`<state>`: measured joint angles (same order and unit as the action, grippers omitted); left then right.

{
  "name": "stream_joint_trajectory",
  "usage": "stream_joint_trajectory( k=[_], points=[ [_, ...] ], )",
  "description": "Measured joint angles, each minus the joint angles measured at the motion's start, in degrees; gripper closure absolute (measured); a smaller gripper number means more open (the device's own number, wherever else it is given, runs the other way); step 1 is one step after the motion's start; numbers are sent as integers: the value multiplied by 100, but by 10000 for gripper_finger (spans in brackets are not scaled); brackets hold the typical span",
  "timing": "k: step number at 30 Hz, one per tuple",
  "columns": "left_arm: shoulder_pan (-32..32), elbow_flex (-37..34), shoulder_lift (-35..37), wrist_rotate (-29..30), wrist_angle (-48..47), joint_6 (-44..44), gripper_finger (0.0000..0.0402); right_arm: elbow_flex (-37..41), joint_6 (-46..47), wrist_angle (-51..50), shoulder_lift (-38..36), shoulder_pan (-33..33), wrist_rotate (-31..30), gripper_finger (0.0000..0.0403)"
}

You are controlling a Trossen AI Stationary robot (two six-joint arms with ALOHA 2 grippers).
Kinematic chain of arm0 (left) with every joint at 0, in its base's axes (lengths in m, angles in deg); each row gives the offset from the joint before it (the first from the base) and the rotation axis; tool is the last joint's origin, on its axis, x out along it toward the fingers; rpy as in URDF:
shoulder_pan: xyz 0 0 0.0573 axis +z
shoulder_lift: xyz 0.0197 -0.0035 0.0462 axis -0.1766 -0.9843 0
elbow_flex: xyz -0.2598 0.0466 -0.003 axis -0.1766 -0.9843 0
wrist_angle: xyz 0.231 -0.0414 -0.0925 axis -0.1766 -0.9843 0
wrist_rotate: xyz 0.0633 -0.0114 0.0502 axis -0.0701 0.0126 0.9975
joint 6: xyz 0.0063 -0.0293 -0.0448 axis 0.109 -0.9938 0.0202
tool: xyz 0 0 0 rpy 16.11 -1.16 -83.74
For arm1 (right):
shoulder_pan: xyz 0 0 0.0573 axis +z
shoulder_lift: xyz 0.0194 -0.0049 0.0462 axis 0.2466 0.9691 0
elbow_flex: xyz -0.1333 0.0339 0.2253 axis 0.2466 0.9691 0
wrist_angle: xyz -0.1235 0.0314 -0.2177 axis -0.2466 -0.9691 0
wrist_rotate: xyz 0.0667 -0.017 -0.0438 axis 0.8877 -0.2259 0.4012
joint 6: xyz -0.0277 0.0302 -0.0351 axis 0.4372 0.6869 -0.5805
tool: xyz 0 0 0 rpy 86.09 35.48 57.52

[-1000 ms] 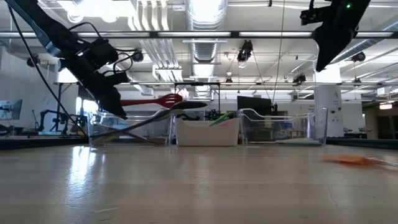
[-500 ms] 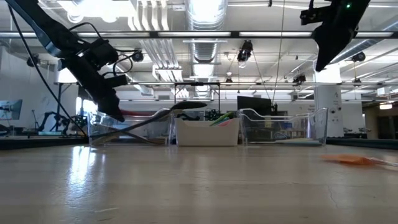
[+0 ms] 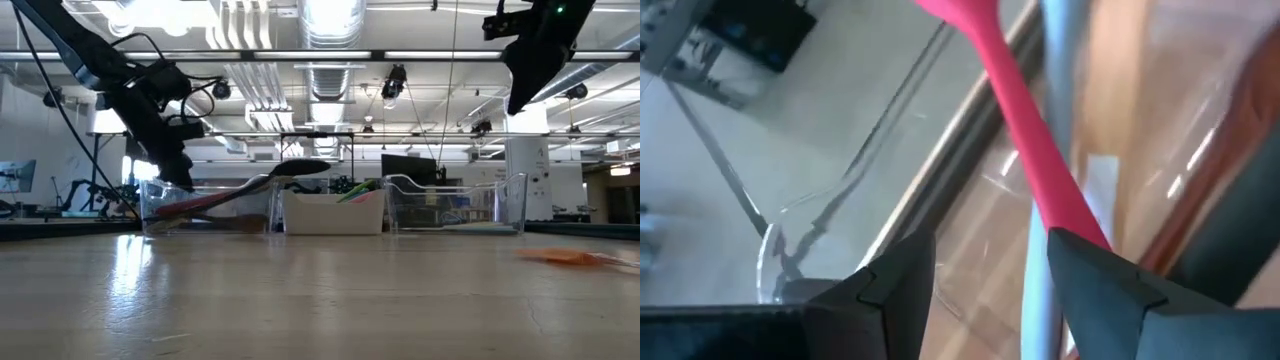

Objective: Pick & Place Kitchen Items
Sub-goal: Put the orange spatula into the white bin

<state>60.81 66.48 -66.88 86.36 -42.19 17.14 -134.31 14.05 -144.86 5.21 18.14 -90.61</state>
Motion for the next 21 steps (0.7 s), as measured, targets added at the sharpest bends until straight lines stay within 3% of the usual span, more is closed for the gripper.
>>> stream_joint_trajectory(
  k=[12, 17, 21],
  points=[
    [-406, 778, 230, -62, -263, -1016, 206, 0, 40, 278, 0, -2, 284, 188],
    [-863, 1133, 425, -1178, -392, -1886, 207, 3, -265, 1056, 0, 2, 1181, 193],
    [-1381, 1057, 505, -2125, 81, -2692, 211, 87, -387, 1728, 2, 83, 1924, 198]
  ],
)
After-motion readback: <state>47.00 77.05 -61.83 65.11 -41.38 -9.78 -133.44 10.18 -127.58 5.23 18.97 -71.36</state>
